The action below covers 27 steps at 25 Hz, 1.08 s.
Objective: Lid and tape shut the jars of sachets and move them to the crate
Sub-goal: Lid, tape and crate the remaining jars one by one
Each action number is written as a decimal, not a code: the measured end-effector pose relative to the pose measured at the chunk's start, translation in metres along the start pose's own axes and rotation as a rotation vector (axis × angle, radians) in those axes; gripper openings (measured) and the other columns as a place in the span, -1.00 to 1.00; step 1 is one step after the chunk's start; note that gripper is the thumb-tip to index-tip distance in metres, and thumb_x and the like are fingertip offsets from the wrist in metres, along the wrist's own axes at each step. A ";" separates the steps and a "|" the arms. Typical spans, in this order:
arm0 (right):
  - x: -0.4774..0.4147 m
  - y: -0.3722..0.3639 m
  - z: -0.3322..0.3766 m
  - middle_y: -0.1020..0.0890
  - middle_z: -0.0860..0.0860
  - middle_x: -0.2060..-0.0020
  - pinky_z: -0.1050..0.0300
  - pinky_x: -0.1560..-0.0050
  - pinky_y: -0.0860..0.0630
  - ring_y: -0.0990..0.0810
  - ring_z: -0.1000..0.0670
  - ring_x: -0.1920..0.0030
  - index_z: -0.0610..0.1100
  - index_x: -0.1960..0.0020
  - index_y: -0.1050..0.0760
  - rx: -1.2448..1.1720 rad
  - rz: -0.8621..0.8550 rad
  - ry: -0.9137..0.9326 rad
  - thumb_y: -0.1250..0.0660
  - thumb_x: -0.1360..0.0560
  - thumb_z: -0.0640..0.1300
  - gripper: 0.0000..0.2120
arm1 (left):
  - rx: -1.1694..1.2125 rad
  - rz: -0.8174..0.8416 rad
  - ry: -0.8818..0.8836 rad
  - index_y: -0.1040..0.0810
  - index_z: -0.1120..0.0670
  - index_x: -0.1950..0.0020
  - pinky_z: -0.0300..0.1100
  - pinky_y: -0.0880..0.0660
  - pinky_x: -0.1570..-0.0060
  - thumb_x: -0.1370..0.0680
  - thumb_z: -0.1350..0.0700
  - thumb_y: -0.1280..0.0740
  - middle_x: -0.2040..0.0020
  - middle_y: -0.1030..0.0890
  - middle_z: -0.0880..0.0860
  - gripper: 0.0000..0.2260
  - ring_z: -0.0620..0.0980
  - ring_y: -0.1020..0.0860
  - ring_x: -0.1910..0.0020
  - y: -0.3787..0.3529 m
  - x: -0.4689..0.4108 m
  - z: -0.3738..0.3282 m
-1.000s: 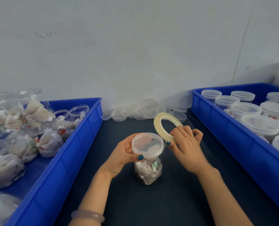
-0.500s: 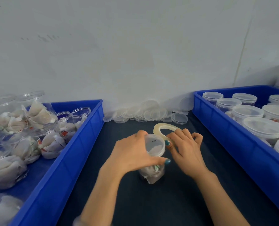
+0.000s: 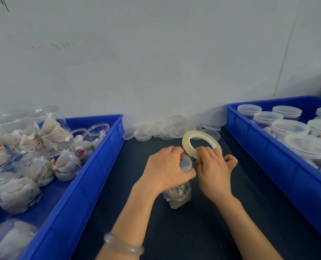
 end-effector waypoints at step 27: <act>-0.042 -0.015 -0.015 -0.43 0.10 0.35 0.01 0.14 -0.03 -0.41 -0.01 0.21 -0.01 0.27 -0.31 0.058 0.119 -0.054 -0.03 -0.63 0.01 -0.69 | 0.073 0.043 -0.057 -0.34 -0.13 -0.07 -0.13 -0.31 0.18 -0.41 -0.29 -0.27 -0.01 -0.45 -0.21 -0.64 -0.16 -0.39 0.01 0.002 0.017 -0.015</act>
Point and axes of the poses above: each hand's wrist, its own x-axis away from the middle knuckle, its own y-axis out of the back of the hand, z = x × y, the point moved 9 cm from there along -x, towards the middle knuckle
